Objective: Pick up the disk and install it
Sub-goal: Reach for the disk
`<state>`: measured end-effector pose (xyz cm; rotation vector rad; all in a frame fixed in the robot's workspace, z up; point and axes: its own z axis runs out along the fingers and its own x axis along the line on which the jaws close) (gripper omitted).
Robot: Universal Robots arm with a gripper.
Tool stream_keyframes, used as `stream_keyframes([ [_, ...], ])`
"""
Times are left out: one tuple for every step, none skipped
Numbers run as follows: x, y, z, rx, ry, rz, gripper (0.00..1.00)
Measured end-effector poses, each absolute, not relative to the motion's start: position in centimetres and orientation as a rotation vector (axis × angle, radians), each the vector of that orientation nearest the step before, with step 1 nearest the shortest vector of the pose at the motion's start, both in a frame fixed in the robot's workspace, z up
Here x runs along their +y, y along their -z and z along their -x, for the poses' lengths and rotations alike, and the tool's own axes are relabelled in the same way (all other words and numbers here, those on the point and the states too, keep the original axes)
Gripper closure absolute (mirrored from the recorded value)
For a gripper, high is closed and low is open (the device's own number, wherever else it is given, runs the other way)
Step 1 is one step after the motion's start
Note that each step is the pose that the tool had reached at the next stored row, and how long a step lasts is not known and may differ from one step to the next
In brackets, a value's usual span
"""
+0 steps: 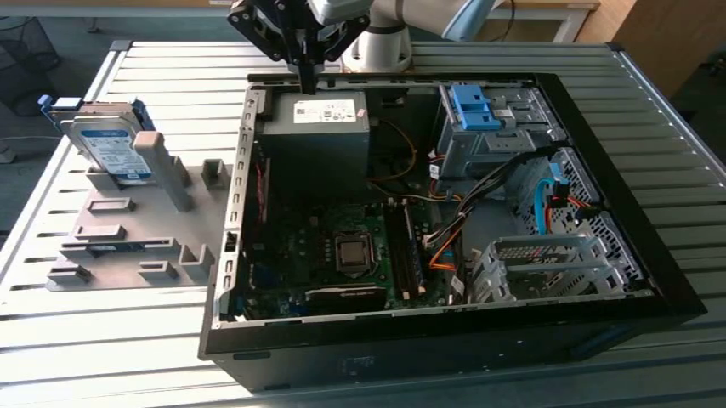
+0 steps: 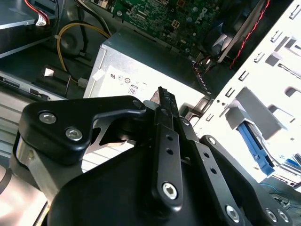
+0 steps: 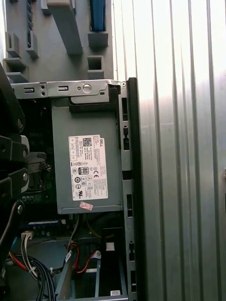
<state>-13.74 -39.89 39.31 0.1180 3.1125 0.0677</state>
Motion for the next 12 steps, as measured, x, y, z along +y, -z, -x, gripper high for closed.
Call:
stream_keyframes([
  [-39.89,-39.31,13.76,3.112,-0.068,-0.118,0.89],
  [-39.89,-39.30,13.78,3.112,-0.068,-0.118,0.89],
  [-39.89,-39.30,13.81,3.112,-0.068,-0.118,0.89],
  [-39.89,-39.30,13.84,3.113,-0.068,-0.118,0.89],
  [-39.89,-39.30,13.87,3.112,-0.068,-0.118,0.89],
  [-39.89,-39.30,13.89,3.112,-0.068,-0.118,0.89],
  [-39.89,-39.30,13.91,3.112,-0.068,-0.118,0.89],
  [-39.89,-39.29,13.95,3.113,-0.068,-0.118,0.89],
  [-39.90,-39.29,13.98,3.113,-0.068,-0.118,0.89],
  [-39.89,-39.29,14.00,3.112,-0.068,-0.118,0.89],
  [-39.89,-39.28,14.02,3.113,-0.068,-0.118,0.89],
  [-39.89,-39.28,14.04,3.112,-0.068,-0.118,0.89],
])
